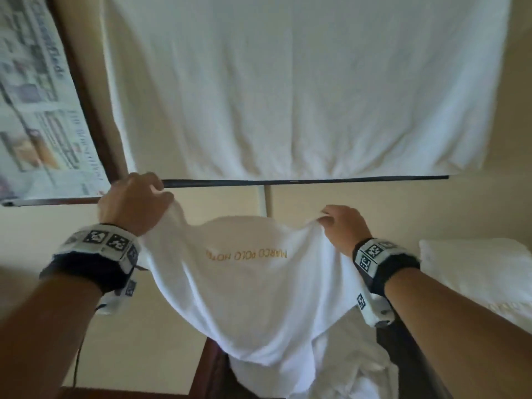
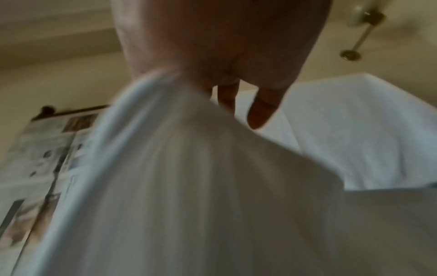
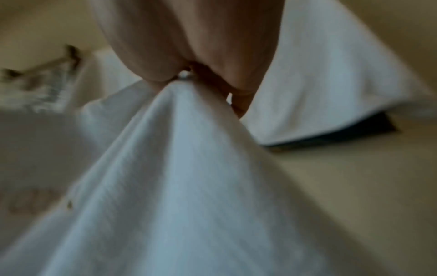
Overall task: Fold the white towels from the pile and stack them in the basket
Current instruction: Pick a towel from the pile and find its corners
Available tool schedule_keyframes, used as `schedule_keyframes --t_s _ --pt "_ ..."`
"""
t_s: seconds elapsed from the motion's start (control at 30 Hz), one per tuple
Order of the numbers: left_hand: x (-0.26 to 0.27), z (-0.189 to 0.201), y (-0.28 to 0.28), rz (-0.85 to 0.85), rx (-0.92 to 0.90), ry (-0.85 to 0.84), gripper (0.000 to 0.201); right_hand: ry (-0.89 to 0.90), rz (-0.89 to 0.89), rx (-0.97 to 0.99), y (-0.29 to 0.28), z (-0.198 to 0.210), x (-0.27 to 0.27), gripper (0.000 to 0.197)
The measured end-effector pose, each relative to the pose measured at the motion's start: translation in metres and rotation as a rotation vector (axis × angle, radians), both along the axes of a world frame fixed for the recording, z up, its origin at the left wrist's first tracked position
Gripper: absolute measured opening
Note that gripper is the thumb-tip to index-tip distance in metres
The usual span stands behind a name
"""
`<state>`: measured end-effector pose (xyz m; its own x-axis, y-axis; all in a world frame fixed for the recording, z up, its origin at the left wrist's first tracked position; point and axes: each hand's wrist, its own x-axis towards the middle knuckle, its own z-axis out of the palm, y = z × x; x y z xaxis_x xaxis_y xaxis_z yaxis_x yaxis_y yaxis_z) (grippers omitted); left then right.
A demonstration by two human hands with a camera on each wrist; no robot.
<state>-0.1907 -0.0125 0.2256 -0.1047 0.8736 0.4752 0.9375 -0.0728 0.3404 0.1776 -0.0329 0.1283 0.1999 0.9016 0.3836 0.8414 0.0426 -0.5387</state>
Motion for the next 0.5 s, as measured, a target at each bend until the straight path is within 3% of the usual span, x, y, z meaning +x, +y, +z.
schedule_keyframes --t_s 0.1,0.17,0.2,0.23,0.3,0.4,0.5 --pt "0.008 -0.03 -0.014 -0.327 -0.149 -0.032 0.047 -0.116 0.215 0.153 -0.011 0.048 -0.079 0.012" --pt "0.021 -0.05 -0.025 -0.554 -0.22 -0.197 0.039 -0.231 0.303 0.21 -0.021 0.074 -0.132 0.013" --pt "0.021 -0.057 -0.026 -0.586 -0.193 -0.267 0.022 -0.276 0.335 0.222 -0.026 0.083 -0.154 0.013" --pt "0.015 -0.06 -0.027 -0.596 -0.146 -0.324 0.02 -0.317 0.357 0.207 -0.03 0.089 -0.173 0.011" --pt "-0.014 -0.061 -0.025 -0.606 -0.086 -0.339 0.042 -0.397 0.379 0.119 -0.035 0.092 -0.198 0.015" --pt "-0.071 -0.046 -0.033 -0.641 -0.065 -0.296 0.039 -0.492 0.265 -0.058 -0.039 0.081 -0.217 0.026" --pt "-0.125 -0.033 -0.045 -0.662 -0.055 -0.389 0.038 -0.401 0.119 -0.079 -0.045 0.054 -0.226 0.029"
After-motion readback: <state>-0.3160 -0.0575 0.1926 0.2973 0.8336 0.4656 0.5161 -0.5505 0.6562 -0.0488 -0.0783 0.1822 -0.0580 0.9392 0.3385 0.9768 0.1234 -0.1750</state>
